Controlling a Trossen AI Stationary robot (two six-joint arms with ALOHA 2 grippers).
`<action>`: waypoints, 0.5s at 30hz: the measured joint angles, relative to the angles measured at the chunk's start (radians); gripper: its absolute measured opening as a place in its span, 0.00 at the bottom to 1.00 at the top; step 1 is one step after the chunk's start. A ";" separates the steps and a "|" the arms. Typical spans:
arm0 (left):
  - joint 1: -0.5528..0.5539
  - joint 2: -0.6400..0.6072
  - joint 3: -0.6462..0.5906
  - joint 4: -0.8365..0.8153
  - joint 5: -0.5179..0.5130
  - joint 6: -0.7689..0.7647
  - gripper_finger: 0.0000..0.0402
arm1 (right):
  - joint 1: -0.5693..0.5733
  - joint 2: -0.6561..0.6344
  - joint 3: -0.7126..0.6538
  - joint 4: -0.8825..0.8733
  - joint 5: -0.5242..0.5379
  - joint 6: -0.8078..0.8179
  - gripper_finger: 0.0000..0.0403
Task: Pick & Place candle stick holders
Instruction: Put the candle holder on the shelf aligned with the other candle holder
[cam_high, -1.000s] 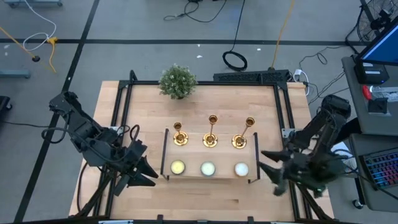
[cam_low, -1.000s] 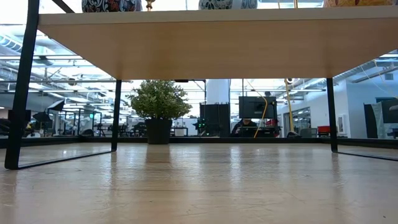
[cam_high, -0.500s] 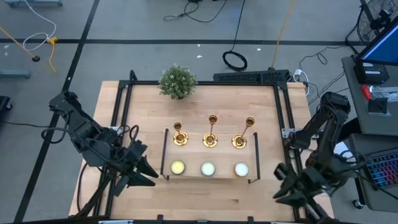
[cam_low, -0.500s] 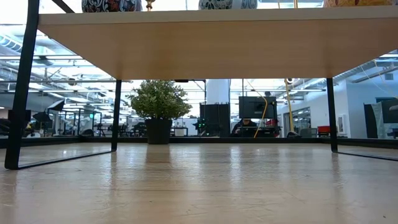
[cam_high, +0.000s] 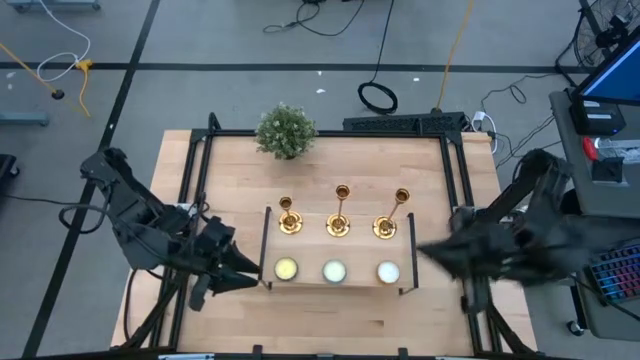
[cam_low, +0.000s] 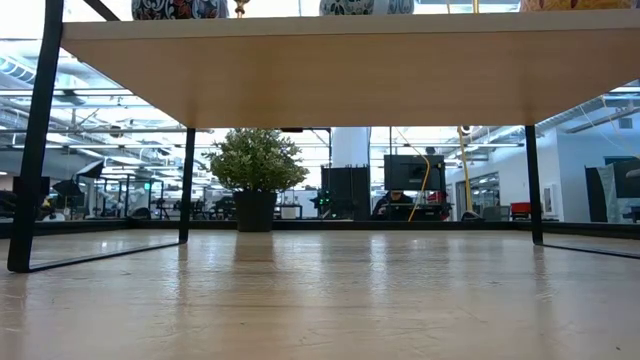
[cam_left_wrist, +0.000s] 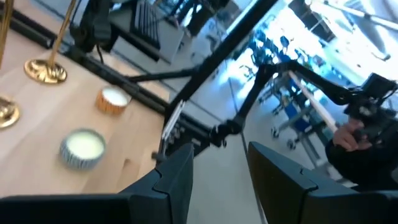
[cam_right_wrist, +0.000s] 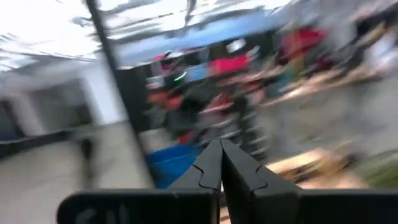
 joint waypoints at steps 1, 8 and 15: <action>0.000 0.007 0.000 0.019 -0.008 0.009 0.40 | 0.000 0.000 0.040 0.000 0.056 -0.103 0.00; 0.000 0.070 0.000 0.135 -0.110 0.046 0.40 | -0.120 -0.023 0.144 -0.006 0.381 -0.562 0.00; 0.018 0.146 0.000 0.227 -0.154 0.042 0.40 | -0.417 -0.102 0.013 -0.017 0.358 -0.633 0.00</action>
